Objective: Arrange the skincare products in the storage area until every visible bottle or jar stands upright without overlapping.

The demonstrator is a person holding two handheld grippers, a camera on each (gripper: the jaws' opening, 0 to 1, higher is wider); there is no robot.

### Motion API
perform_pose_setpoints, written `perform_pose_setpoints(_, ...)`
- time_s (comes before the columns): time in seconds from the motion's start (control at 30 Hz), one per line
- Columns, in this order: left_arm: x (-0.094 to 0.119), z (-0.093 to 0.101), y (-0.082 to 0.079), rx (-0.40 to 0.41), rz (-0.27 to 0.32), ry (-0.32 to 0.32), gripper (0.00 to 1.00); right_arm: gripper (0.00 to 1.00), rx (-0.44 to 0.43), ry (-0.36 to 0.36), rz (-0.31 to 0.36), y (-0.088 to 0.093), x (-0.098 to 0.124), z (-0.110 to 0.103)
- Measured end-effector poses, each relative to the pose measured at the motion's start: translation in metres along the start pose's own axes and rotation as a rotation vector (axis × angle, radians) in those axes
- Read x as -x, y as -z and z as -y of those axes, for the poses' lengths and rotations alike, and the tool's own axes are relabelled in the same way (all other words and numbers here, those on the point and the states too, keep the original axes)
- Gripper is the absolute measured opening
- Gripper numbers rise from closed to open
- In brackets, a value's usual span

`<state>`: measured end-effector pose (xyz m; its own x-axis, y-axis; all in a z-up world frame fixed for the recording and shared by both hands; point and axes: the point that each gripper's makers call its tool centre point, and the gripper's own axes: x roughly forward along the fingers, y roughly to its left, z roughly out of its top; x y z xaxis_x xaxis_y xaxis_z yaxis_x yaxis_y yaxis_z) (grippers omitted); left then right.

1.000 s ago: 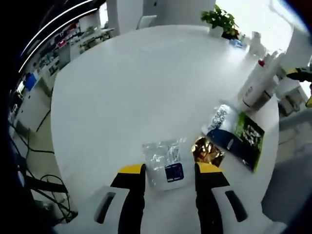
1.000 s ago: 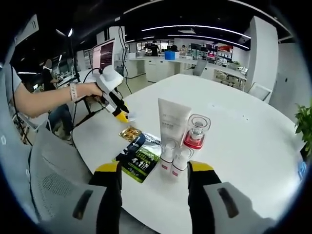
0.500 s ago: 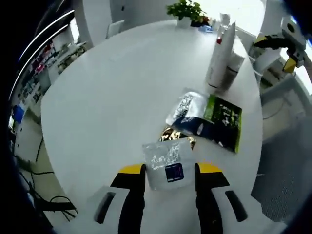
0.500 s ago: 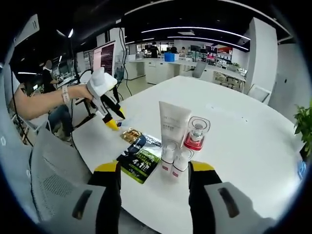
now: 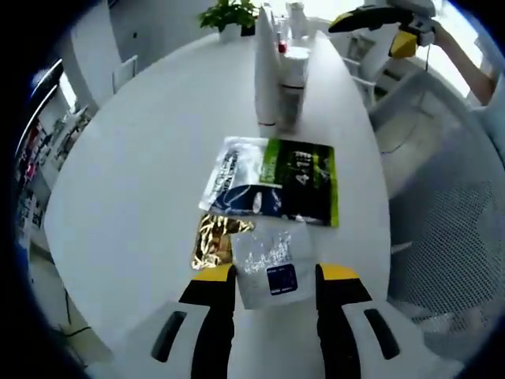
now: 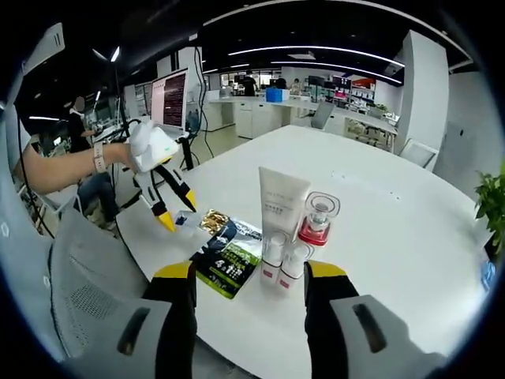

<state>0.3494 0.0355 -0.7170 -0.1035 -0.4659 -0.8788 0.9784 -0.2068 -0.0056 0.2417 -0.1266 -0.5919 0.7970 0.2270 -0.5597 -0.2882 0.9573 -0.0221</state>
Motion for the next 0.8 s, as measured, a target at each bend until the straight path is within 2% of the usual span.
perform_pose_setpoints(0.17, -0.009, 0.019, -0.004, -0.121, -0.020, 0.066, 0.38, 0.55, -0.001, 0.002, -0.003, 0.002, 0.001, 0.000)
perform_pose_setpoints(0.27, -0.013, 0.023, -0.004, -0.156, -0.036, 0.083, 0.38, 0.55, -0.006, 0.005, -0.004, 0.003, 0.002, 0.000)
perform_pose_setpoints(0.43, -0.020, 0.021, 0.006, -0.188, -0.095, 0.086, 0.38, 0.55, -0.008, 0.006, -0.009, 0.005, 0.003, 0.001)
perform_pose_setpoints(0.67, -0.023, 0.021, 0.002, -0.198, -0.076, 0.098, 0.38, 0.55, -0.011, 0.013, -0.009, 0.006, 0.004, 0.004)
perform_pose_setpoints(0.8, -0.027, 0.021, 0.004, -0.212, -0.091, 0.106, 0.38, 0.55, -0.010, 0.012, -0.009, 0.005, 0.004, 0.004)
